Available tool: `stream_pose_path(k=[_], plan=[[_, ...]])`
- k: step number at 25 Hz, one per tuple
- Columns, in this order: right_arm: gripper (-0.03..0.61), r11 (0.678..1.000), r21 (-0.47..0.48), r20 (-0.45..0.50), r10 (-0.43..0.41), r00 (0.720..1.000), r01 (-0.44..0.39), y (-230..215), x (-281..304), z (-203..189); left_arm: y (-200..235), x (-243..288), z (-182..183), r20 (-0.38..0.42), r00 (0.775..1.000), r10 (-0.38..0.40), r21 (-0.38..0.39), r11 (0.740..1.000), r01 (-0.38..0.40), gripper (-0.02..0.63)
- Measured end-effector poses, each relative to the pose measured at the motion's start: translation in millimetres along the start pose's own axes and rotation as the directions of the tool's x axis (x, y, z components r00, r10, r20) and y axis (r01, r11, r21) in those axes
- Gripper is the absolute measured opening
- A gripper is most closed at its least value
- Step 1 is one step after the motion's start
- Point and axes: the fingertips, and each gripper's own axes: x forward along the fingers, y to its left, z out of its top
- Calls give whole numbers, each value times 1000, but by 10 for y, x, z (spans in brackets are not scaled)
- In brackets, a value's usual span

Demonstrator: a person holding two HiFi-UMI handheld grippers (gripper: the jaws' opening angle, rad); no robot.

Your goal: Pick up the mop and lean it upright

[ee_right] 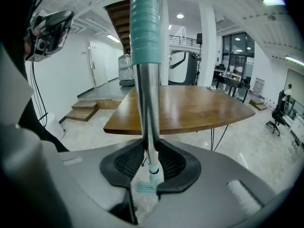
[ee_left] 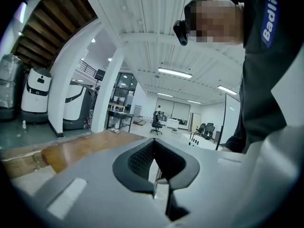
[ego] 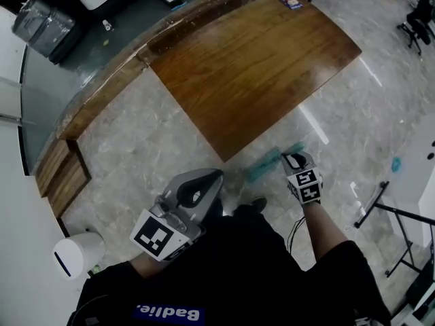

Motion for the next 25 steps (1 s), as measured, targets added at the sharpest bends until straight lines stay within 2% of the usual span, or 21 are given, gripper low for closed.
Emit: stream_pose_path(k=[9,13,16,25], plan=[[98,998,-61,-27,31,999,-33,-25,551,319,162,-70,-66,-27,1000,9,-23,1000,-9,20],[98,993,-101,-46,54,998,-58,6,778,479,222,-108,-1,17,1000,17,-26,1000,-17,20],[98,994,-94,-74,48,996,-55,-12,893,536,274,-181,-62,-19,999,32,-35,999,-33,20],[109,997,-77,-82,18,996,-24,-29,1056,606,432,-336,-62,-13,998,64,-42,997,-65,20]])
